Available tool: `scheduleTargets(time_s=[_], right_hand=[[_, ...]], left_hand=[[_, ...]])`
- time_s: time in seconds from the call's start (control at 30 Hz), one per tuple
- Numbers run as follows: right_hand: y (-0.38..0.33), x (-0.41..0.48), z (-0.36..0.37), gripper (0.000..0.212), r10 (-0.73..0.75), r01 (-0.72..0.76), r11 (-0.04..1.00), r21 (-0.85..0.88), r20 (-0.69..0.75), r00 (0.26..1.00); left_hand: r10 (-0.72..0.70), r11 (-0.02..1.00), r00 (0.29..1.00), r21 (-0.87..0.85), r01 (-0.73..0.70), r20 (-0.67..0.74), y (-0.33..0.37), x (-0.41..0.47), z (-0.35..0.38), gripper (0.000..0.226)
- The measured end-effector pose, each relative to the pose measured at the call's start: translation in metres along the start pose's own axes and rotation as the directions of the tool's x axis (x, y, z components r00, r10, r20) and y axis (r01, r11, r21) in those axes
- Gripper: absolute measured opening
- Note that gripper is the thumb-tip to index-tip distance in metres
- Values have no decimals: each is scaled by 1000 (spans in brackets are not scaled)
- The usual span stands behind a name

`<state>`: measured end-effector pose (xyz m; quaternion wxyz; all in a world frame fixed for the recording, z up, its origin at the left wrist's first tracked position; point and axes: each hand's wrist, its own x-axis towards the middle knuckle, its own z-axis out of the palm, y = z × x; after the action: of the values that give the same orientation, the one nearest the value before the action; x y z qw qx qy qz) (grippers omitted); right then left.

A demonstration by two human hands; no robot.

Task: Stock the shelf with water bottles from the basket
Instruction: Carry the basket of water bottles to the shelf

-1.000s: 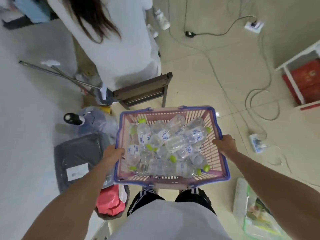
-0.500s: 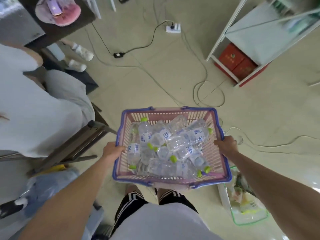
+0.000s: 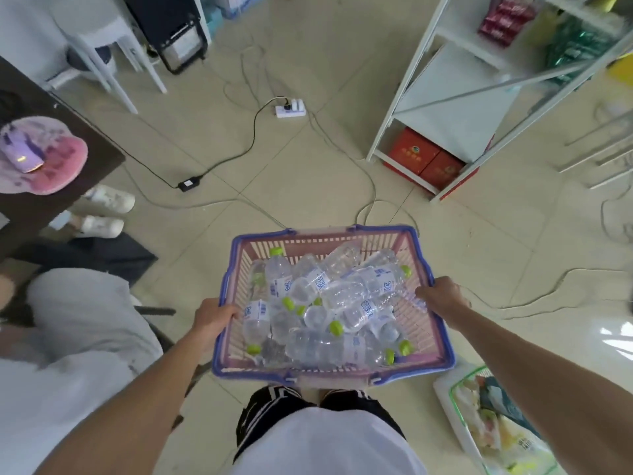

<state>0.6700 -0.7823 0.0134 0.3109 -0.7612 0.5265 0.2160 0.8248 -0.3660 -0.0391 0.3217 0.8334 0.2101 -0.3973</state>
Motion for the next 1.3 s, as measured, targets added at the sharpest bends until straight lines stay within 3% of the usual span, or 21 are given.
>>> scheduleTargets(time_s=[0.57,0.93,1.1,1.3], right_hand=[[-274,207,-56,21,-25,17,993,116,69,997],[-460,350,-157,19,-55,49,987,156,36,998],[-543,423,-192,17,-27,29,984,174,-15,1000],[-634,507,-236,16,27,-23,981,195,-19,999]], left_hand=[[-45,997,997,62,49,-56,291,179,-116,19],[67,995,990,75,-58,-125,531,285,-164,14],[85,995,991,55,-79,-102,636,358,-181,20],[72,989,997,129,-67,-36,763,441,-193,11]])
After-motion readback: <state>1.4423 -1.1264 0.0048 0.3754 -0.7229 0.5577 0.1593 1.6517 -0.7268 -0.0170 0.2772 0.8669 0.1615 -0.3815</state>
